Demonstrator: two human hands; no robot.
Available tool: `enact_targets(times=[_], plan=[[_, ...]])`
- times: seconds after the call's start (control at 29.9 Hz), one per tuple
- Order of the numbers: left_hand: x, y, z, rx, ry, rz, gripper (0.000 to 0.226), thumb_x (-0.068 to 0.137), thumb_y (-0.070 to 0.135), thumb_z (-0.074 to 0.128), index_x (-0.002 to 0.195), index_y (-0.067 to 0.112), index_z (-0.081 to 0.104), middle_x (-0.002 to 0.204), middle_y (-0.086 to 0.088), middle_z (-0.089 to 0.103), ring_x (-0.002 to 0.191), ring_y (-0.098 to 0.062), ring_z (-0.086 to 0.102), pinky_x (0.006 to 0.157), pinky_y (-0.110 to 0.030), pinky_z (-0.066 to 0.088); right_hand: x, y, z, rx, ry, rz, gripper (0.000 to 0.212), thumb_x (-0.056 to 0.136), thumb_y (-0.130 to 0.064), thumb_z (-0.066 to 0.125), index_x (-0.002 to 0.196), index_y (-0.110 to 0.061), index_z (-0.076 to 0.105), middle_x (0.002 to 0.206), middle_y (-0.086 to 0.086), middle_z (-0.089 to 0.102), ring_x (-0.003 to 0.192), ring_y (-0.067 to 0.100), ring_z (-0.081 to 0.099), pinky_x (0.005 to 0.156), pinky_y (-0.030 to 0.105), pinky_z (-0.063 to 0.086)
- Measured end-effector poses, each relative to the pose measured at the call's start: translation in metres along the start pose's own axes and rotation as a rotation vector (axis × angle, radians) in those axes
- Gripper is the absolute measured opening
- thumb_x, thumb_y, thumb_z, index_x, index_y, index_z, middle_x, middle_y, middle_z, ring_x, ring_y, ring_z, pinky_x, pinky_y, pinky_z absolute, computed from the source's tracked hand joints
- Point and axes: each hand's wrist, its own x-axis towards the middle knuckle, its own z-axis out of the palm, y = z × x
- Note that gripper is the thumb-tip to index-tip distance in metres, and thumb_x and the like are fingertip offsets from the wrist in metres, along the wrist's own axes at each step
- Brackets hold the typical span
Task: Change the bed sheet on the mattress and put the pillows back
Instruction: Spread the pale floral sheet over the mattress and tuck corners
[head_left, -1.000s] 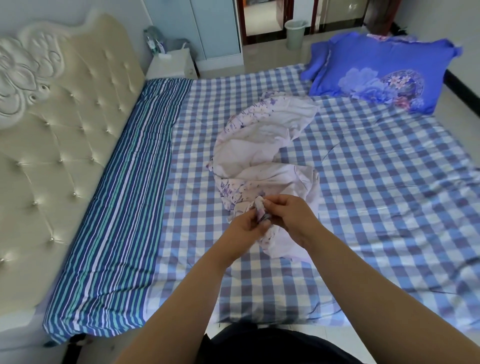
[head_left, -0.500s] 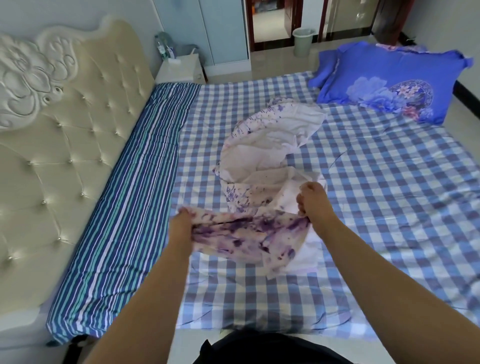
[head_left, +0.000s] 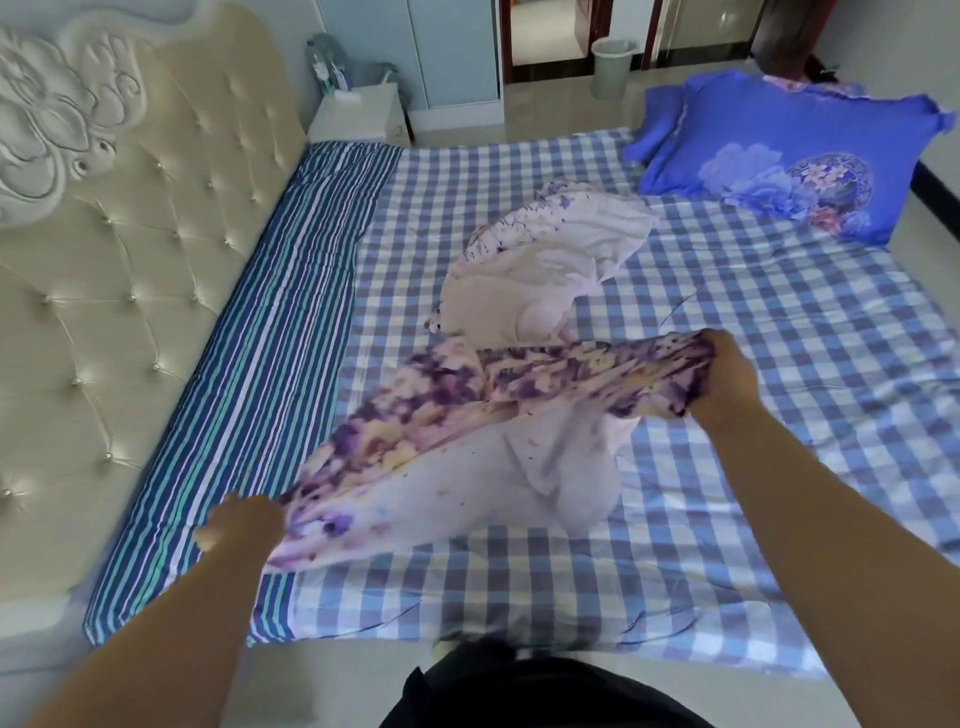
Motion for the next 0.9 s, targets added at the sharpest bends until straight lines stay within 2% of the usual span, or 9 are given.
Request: enact_targets(times=[0.1, 0.27, 0.4, 0.57, 0.67, 0.74, 0.8, 0.84, 0.9], plan=[[0.002, -0.003, 0.023, -0.007, -0.078, -0.041, 0.065, 0.091, 0.051, 0.047, 0.144, 0.014, 0.034, 0.15, -0.009, 0.028, 0.136, -0.032, 0.032, 0.107, -0.048, 0.033, -0.015, -0.014, 0.004, 0.161, -0.023, 0.026, 0.031, 0.086, -0.017, 0.052, 0.058, -0.017, 0.04, 0.046, -0.002, 0.042, 0.04, 0.015, 0.039, 0.046, 0.023, 0.034], [-0.027, 0.114, 0.015, -0.211, -0.034, 0.538, 0.113, 0.075, 0.068, 0.061, 0.152, 0.02, -0.007, 0.16, -0.004, -0.009, 0.147, -0.03, 0.004, 0.117, -0.051, 0.016, -0.068, -0.028, 0.059, -0.065, -0.417, 0.03, 0.036, 0.088, -0.021, 0.052, 0.052, -0.018, 0.049, 0.052, 0.002, 0.049, 0.039, 0.016, 0.041, 0.05, 0.024, 0.035], [-0.076, 0.2, -0.018, -0.549, 0.105, 0.851, 0.108, 0.074, 0.054, 0.072, 0.153, 0.02, 0.008, 0.16, 0.0, 0.01, 0.146, -0.019, 0.016, 0.116, -0.039, 0.023, -0.099, -0.045, 0.065, 0.038, -0.622, 0.036, 0.022, 0.093, -0.02, 0.049, 0.076, -0.01, 0.058, 0.057, 0.004, 0.058, 0.045, 0.015, 0.055, 0.05, 0.021, 0.046], [-0.061, 0.249, -0.002, -0.833, -0.04, 0.809, 0.122, 0.047, 0.075, 0.069, 0.148, 0.027, 0.02, 0.15, 0.001, 0.036, 0.134, -0.024, 0.039, 0.105, -0.049, 0.039, -0.12, -0.071, 0.041, 0.359, -0.742, 0.092, 0.025, 0.095, -0.021, 0.042, 0.071, -0.015, 0.047, 0.053, 0.0, 0.051, 0.04, 0.015, 0.048, 0.046, 0.022, 0.046], [-0.081, 0.263, -0.023, -0.938, 0.023, 0.845, 0.085, 0.066, 0.051, 0.066, 0.141, 0.02, 0.04, 0.143, -0.007, 0.046, 0.131, -0.028, 0.043, 0.102, -0.048, 0.041, -0.118, -0.077, 0.025, 0.454, -0.811, 0.101, 0.028, 0.086, -0.021, 0.045, 0.059, -0.019, 0.042, 0.052, -0.003, 0.043, 0.037, 0.011, 0.037, 0.042, 0.02, 0.039], [-0.1, 0.269, -0.046, -1.065, 0.062, 0.795, 0.043, 0.082, 0.021, 0.058, 0.123, 0.009, 0.058, 0.123, -0.014, 0.062, 0.115, -0.033, 0.057, 0.088, -0.042, 0.049, -0.108, -0.078, 0.013, 0.473, -0.764, 0.076, 0.029, 0.081, -0.02, 0.047, 0.054, -0.019, 0.037, 0.05, -0.004, 0.037, 0.037, 0.01, 0.031, 0.041, 0.018, 0.032], [-0.103, 0.268, -0.06, -1.121, 0.031, 0.682, 0.026, 0.089, 0.007, 0.049, 0.111, 0.0, 0.062, 0.106, -0.019, 0.066, 0.1, -0.035, 0.062, 0.072, -0.037, 0.047, -0.094, -0.081, 0.0, 0.412, -0.604, 0.015, 0.031, 0.077, -0.018, 0.054, 0.053, -0.021, 0.034, 0.048, -0.005, 0.033, 0.04, 0.01, 0.029, 0.044, 0.02, 0.024], [-0.105, 0.268, -0.065, -1.095, 0.031, 0.662, 0.024, 0.091, 0.006, 0.047, 0.108, -0.003, 0.061, 0.103, -0.021, 0.065, 0.096, -0.036, 0.062, 0.068, -0.035, 0.043, -0.085, -0.083, -0.013, 0.202, -0.438, -0.117, 0.031, 0.077, -0.021, 0.056, 0.055, -0.021, 0.036, 0.051, -0.004, 0.034, 0.044, 0.012, 0.032, 0.047, 0.024, 0.024], [-0.106, 0.271, -0.074, -0.902, 0.064, 0.722, 0.023, 0.093, 0.006, 0.044, 0.106, -0.005, 0.06, 0.103, -0.023, 0.064, 0.097, -0.037, 0.061, 0.067, -0.032, 0.038, -0.064, -0.082, -0.04, -0.626, -0.081, -0.35, 0.028, 0.083, -0.042, 0.062, 0.074, -0.019, 0.047, 0.069, -0.002, 0.046, 0.063, 0.018, 0.044, 0.058, 0.031, 0.033]])
